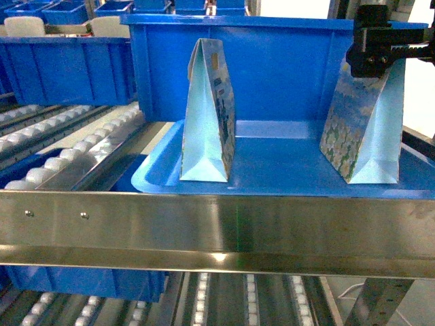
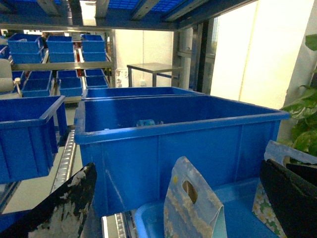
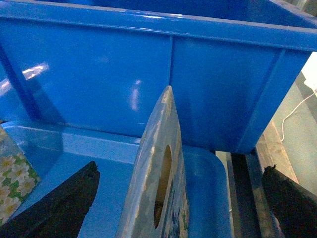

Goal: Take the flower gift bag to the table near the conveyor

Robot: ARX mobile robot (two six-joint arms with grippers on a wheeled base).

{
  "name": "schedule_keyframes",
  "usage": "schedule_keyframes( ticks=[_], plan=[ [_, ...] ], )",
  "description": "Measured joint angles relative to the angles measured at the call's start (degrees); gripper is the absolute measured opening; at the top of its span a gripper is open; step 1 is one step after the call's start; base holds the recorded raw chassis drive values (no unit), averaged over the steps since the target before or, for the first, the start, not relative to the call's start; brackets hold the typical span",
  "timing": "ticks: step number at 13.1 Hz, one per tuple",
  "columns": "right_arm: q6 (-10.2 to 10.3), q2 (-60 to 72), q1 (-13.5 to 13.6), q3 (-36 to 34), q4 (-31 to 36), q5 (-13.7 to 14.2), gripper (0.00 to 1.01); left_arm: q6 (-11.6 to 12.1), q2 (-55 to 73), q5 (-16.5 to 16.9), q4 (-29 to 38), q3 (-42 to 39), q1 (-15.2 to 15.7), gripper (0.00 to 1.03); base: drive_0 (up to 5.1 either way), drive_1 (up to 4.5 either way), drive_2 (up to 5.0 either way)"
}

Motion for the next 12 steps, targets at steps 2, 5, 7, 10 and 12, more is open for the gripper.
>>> schedule_keyframes(
  ticks=[2,5,7,10,12],
  plan=[
    [0.44,0.26,0.22,-0.04,0.15,-0.92,0.81,0.00,0.00,0.00,0.00,0.00,0.00,0.98,0.0,0.00,0.0],
    [1.07,0.26,0.55,-0.44,0.90,-1.20,0.42,0.00,0.00,0.00,-0.02,0.00,0.00,0.98,0.0,0.00,0.0],
    [1.29,0.26,0.55,-0.59,0.92,-1.40,0.18,0.00,0.00,0.00,0.00,0.00,0.00,0.98,0.0,0.00,0.0],
    [1.38,0.00,0.70,-2.08,2.97,-1.64,0.02,0.00,0.00,0.00,0.00,0.00,0.00,0.98,0.0,0.00,0.0],
    [1.18,-1.66,0.94,-4.28,4.90,-1.31,0.02,0.00,0.00,0.00,0.00,0.00,0.00,0.98,0.0,0.00,0.0]
  ],
)
